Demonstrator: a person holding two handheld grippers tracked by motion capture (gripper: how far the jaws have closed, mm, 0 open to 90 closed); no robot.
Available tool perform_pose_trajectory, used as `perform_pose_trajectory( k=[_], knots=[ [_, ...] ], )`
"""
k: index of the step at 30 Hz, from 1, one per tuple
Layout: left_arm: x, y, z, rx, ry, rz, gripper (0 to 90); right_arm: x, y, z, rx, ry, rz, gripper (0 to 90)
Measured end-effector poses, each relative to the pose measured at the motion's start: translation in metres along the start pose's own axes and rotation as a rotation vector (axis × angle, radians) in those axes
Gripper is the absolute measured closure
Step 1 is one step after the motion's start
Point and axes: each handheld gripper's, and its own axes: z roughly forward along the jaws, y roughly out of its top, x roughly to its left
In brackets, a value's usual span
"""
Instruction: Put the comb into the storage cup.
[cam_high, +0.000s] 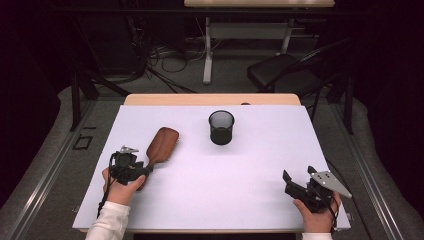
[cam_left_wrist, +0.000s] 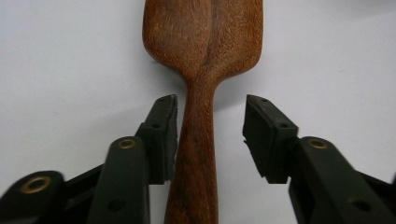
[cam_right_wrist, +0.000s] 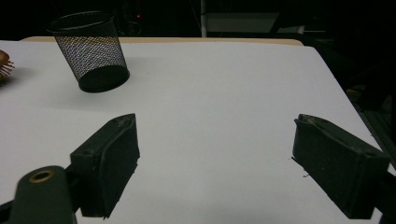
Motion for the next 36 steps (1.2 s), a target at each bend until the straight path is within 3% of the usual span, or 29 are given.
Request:
perform_pose_trajectory(
  k=[7, 9, 12, 14, 16, 19, 24, 29, 36],
  knots=[
    [0.001, 0.002, -0.001, 0.005, -0.007, 0.013, 42.2, 0.000, 0.000, 0.000, -0.001, 0.001, 0.001, 13.7],
    [0.001, 0.002, 0.000, 0.012, -0.001, 0.043, 40.4, 0.000, 0.000, 0.000, 0.001, -0.001, 0.000, 13.7],
    [0.001, 0.002, 0.001, 0.010, -0.018, 0.047, 40.2, 0.000, 0.000, 0.000, 0.003, 0.001, 0.002, 13.7],
    [0.003, 0.002, 0.001, -0.026, -0.031, 0.102, 40.0, 0.000, 0.000, 0.000, 0.008, 0.004, 0.001, 13.7],
    [0.003, 0.004, 0.000, -0.022, -0.034, 0.088, 40.1, 0.000, -0.001, 0.001, 0.000, 0.002, 0.005, 13.7],
    [0.005, 0.007, -0.003, -0.021, -0.029, 0.110, 40.1, 0.000, -0.001, 0.001, 0.000, 0.001, 0.002, 13.7],
    [0.009, 0.009, -0.004, 0.000, -0.036, 0.096, 33.6, 0.000, -0.001, 0.001, 0.006, 0.003, 0.004, 13.7],
    [0.012, 0.012, -0.001, 0.009, -0.044, 0.083, 15.7, 0.001, -0.001, 0.001, 0.008, 0.004, 0.006, 13.7],
    [0.018, 0.018, 0.003, 0.015, -0.056, 0.051, 0.5, 0.000, -0.001, 0.002, 0.010, 0.007, 0.009, 13.7]
  ],
)
